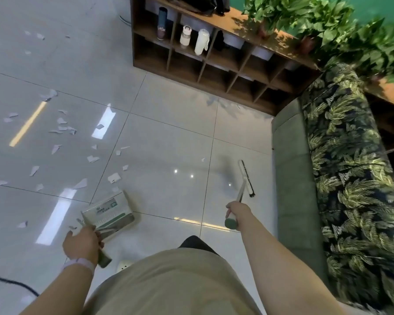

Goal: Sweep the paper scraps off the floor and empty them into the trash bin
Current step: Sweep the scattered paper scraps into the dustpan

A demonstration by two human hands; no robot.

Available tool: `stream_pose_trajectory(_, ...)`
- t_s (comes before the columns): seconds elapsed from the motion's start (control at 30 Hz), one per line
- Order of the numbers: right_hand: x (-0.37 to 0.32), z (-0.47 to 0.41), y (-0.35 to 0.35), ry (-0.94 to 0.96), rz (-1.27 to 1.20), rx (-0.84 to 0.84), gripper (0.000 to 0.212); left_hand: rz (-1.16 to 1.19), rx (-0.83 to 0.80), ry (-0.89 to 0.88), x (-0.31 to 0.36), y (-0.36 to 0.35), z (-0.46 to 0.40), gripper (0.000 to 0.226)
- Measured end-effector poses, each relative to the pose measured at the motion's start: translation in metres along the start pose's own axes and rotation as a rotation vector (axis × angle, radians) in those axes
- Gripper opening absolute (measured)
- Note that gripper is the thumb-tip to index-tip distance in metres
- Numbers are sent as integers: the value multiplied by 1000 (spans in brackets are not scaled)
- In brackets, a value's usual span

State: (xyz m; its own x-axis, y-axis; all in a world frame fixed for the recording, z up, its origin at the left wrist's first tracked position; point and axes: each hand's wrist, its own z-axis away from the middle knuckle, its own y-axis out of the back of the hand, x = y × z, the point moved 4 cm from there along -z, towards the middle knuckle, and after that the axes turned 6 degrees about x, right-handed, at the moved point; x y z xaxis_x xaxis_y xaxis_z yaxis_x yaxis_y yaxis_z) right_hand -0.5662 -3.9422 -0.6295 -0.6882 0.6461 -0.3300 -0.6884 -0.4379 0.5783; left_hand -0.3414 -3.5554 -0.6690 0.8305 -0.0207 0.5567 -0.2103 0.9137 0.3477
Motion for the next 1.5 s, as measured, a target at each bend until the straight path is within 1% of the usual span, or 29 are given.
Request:
stream_pose_trajectory(0.07, -2, -9, 13, -17, -22, 18, 6, -22, -4, -2, -5, 1, 3, 55)
stream_pose_trajectory(0.13, -3, -15, 20, -17, 36, 31, 10, -59, -17, -23, -10, -2, 9, 51)
stream_pose_trajectory(0.23, -1, -19, 25, 3, 167, 57, 4, -126, -40, -68, -18, -11, 29, 56)
stream_pose_trajectory(0.27, 1, -25, 24, 5, 177, 55, 6, -144, -56, -98, -20, -14, 35, 57)
stream_pose_trajectory(0.3, 1, -30, 23, 4, 167, 47, 11, -166, -72, -126, -21, -17, 42, 53)
stream_pose_trajectory(0.37, -4, -40, 17, 1, 134, 24, 22, -232, -88, -194, -21, -22, 51, 33)
stream_pose_trajectory(0.4, -9, -46, 14, 0, 119, 8, 26, -262, -84, -225, -21, -25, 55, 27)
stream_pose_trajectory(0.53, -45, -75, 14, 2, 112, -43, 28, -379, -28, -328, -24, -46, 73, 31)
stream_pose_trajectory(0.6, -68, -93, 17, 25, 140, -68, 26, -410, 6, -382, -22, -63, 89, 16)
stream_pose_trajectory(0.73, -104, -127, 21, 57, 199, -121, 15, -476, 3, -478, -21, -105, 118, 21)
stream_pose_trajectory(0.8, -122, -139, 12, 78, 268, -157, 13, -492, 15, -491, -20, -119, 128, 21)
stream_pose_trajectory(0.87, -138, -141, -5, 97, 380, -239, 9, -488, 45, -496, -17, -126, 132, 28)
stream_pose_trajectory(0.93, -147, -131, -26, 80, 506, -338, 4, -491, 71, -492, -14, -126, 134, 30)
stream_pose_trajectory(1.07, -148, -91, -73, 82, 712, -499, 11, -377, 131, -426, -18, -113, 134, 40)
stream_pose_trajectory(1.23, -102, -35, -140, 27, 830, -614, 19, -242, 248, -369, -23, -81, 124, 38)
stream_pose_trajectory(1.33, -75, 17, -197, 48, 893, -683, 19, -206, 285, -333, -21, -49, 107, 31)
stream_pose_trajectory(1.4, -59, 58, -232, 55, 922, -714, 15, -197, 309, -308, -17, -20, 91, 31)
stream_pose_trajectory(1.5, -34, 128, -289, 37, 970, -811, 12, -151, 424, -268, -18, 43, 67, 28)
